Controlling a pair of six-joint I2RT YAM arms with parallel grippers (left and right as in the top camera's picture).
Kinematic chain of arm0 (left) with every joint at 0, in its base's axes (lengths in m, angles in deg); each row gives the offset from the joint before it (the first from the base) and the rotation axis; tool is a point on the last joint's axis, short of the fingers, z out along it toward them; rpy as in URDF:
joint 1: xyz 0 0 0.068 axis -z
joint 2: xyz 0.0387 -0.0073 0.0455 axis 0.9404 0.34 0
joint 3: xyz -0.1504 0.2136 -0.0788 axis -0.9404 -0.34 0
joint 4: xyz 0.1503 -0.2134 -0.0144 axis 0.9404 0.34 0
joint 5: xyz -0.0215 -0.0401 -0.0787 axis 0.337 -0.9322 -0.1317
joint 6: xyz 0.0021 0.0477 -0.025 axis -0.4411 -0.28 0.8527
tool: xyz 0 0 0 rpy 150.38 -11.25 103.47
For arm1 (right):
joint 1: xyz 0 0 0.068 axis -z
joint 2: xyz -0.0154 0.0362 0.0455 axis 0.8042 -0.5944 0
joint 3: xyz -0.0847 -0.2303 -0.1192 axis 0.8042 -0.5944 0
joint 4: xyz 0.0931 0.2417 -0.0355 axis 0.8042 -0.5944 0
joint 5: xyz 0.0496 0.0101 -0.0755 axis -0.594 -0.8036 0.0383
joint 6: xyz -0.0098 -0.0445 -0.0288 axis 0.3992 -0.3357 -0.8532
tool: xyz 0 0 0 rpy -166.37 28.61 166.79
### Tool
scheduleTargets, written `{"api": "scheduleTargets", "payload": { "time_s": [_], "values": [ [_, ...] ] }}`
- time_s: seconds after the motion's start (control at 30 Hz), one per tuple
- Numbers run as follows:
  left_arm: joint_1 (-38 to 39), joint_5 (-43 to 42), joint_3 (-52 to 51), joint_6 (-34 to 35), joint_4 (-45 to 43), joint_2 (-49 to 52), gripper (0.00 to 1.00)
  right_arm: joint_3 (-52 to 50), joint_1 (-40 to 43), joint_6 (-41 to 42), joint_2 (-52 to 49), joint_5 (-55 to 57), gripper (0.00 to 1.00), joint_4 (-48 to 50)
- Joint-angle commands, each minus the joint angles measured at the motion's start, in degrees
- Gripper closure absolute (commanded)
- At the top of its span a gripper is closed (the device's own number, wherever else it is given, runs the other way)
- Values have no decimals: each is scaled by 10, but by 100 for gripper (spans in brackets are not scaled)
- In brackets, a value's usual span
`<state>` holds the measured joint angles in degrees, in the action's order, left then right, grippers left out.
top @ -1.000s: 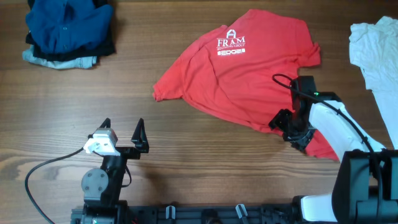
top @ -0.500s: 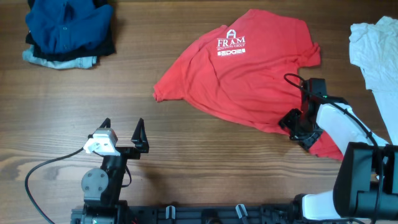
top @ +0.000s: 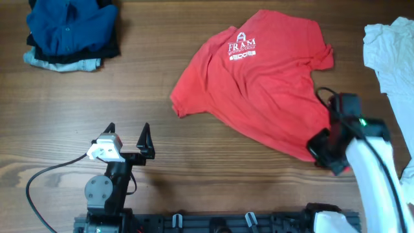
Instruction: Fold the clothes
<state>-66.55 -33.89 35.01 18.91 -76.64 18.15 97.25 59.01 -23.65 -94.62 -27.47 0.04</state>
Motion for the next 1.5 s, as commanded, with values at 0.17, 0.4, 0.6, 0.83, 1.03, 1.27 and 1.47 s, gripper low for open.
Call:
{"api": "scheduleTargets", "payload": {
  "time_s": [0.17,0.4,0.6,0.83,1.03,1.27,1.47],
  "values": [
    [-5,3,-3,-9,3,-4,0,10,3,38,191,-1,0,-30],
    [-5,3,-3,-9,3,-4,0,10,3,38,115,-28,0,-18],
    [-5,3,-3,-9,2,-4,0,10,3,38,33,-109,0,1],
    [-5,-129,-1,69,-75,-4,0,10,3,-59,-5,-152,0,17],
    [-4,-212,167,71,-28,103,0,10,3,-59,-5,-152,0,36],
    [-4,-443,358,71,-139,352,0,10,3,-84,-5,-160,1,21],
    [17,-270,418,64,-8,386,1,10,3,-85,-5,-161,0,21]
  ]
}}
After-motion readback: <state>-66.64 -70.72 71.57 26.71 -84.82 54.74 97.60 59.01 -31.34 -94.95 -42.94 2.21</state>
